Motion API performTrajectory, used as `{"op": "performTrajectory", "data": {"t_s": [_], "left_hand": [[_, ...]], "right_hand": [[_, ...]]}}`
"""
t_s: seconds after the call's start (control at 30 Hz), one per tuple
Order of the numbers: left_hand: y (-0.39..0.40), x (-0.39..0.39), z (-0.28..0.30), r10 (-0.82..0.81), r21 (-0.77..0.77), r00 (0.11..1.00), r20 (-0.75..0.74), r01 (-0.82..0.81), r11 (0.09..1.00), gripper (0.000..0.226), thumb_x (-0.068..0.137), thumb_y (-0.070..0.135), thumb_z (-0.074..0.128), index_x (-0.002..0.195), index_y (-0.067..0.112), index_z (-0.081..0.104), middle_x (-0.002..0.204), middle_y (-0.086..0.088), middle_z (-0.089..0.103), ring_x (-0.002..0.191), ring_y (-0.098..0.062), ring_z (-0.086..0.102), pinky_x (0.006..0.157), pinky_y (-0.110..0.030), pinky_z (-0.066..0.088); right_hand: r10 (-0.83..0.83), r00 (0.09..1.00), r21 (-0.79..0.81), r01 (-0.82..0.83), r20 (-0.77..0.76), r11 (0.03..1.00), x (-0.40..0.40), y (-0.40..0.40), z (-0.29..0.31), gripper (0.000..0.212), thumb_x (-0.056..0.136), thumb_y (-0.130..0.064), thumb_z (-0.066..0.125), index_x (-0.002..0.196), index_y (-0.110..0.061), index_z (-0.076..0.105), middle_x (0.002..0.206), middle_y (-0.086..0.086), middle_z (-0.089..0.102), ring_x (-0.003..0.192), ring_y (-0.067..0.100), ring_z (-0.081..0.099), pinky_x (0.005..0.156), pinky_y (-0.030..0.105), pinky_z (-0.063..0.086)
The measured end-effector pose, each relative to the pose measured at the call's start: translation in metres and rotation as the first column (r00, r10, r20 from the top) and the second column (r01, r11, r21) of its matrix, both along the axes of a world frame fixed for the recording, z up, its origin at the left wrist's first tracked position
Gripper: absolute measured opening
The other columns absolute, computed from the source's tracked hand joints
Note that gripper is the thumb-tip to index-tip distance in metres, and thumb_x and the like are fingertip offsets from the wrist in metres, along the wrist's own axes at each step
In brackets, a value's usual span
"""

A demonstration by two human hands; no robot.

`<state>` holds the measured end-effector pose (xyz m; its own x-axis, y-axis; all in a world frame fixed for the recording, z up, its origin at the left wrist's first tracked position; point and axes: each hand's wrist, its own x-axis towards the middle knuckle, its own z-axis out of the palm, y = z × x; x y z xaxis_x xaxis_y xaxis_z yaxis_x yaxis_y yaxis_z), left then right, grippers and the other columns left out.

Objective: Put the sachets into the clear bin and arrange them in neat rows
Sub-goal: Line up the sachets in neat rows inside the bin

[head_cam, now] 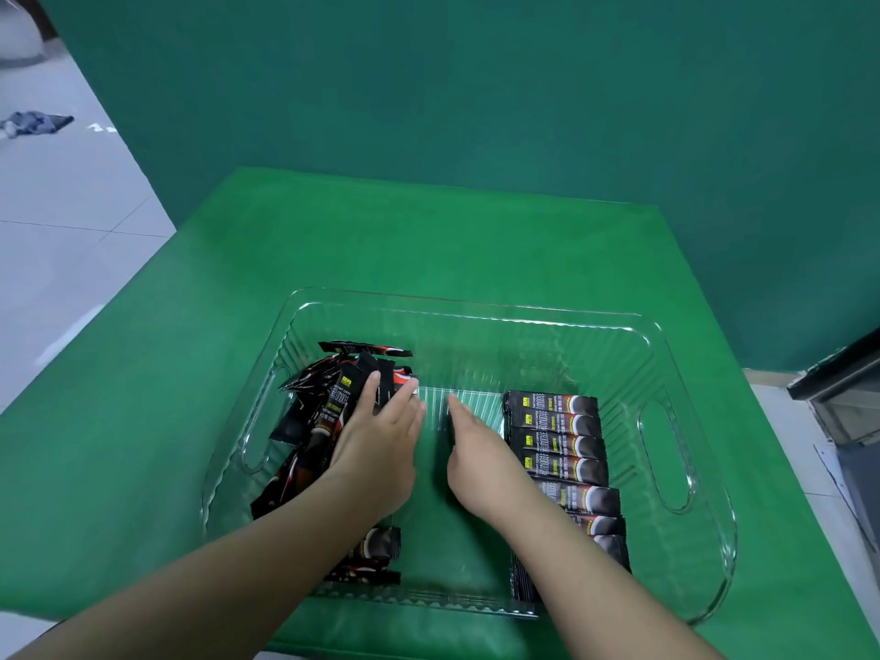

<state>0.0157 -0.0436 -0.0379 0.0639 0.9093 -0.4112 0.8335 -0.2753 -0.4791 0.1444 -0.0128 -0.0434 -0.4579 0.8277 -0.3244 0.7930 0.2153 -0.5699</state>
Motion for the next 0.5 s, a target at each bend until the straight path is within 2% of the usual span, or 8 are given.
{"op": "performTrajectory", "data": {"t_s": [0.3,0.5], "left_hand": [[-0.001,-0.006,0.004,0.069,-0.061,0.994,-0.090,-0.075,0.995,0.065,0.101,0.039,0.020,0.150,0.005,-0.006,0.160,-0.009,-0.007,0.144,-0.028,-0.021,0.110,-0.060,-0.011],[-0.006,-0.017,0.004,0.073,-0.013,0.997,0.036,-0.072,0.997,0.061,0.100,0.033,0.020,0.151,0.007,-0.001,0.161,-0.009,-0.001,0.146,-0.026,-0.013,0.112,-0.057,-0.011]], "right_hand": [[0.018,1.000,-0.018,-0.017,0.018,1.000,-0.001,-0.003,0.002,0.077,0.087,0.011,0.034,0.152,-0.012,-0.001,0.159,0.010,0.005,0.146,0.017,0.011,0.114,0.023,0.013],[0.032,0.999,-0.025,-0.032,0.014,0.999,0.000,-0.001,0.002,0.074,0.088,0.009,0.034,0.152,-0.011,0.001,0.158,0.011,0.008,0.146,0.017,0.011,0.114,0.022,0.012]]}}
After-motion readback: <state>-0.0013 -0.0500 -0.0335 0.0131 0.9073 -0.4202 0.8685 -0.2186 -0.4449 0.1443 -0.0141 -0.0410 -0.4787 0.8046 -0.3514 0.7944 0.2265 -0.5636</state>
